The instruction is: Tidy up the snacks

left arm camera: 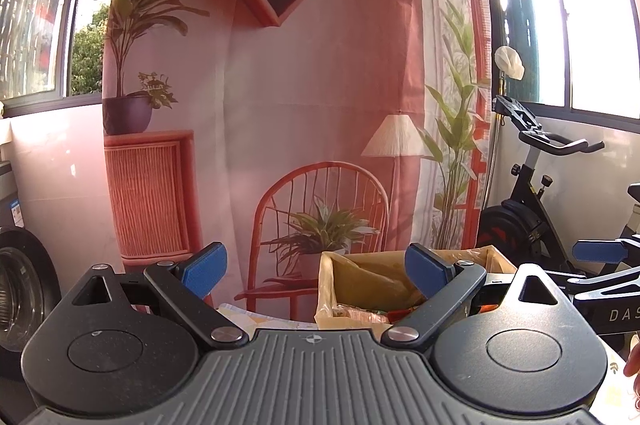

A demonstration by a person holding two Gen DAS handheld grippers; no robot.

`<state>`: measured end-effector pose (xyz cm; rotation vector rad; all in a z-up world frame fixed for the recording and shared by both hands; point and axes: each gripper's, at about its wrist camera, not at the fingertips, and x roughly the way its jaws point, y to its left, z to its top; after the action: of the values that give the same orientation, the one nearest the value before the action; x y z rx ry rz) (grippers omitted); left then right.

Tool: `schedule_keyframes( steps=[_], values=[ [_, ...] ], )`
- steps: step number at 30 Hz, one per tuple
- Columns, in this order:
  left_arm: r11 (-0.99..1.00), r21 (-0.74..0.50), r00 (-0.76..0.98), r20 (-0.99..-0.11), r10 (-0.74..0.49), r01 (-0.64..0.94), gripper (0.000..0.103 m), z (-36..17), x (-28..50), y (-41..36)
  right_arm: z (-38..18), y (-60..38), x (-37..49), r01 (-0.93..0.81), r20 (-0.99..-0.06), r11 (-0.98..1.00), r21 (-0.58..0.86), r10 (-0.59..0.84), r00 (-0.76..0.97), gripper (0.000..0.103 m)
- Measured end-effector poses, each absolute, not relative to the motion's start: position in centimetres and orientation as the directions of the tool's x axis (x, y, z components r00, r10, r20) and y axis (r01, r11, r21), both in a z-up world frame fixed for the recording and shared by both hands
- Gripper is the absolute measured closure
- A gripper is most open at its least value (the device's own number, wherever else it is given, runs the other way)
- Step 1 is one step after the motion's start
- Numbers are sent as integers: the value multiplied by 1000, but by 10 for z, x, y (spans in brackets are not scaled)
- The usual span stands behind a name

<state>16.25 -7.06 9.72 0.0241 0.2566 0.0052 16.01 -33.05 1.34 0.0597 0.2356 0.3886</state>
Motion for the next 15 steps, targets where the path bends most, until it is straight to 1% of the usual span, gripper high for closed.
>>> schedule_keyframes(
  steps=[15],
  values=[
    [1000, 17, 968, -252, 1, 4, 6, 96, 158, -69, 13, -334, 158, -363, -220, 926, 108, 378, 899, 0]
  ],
)
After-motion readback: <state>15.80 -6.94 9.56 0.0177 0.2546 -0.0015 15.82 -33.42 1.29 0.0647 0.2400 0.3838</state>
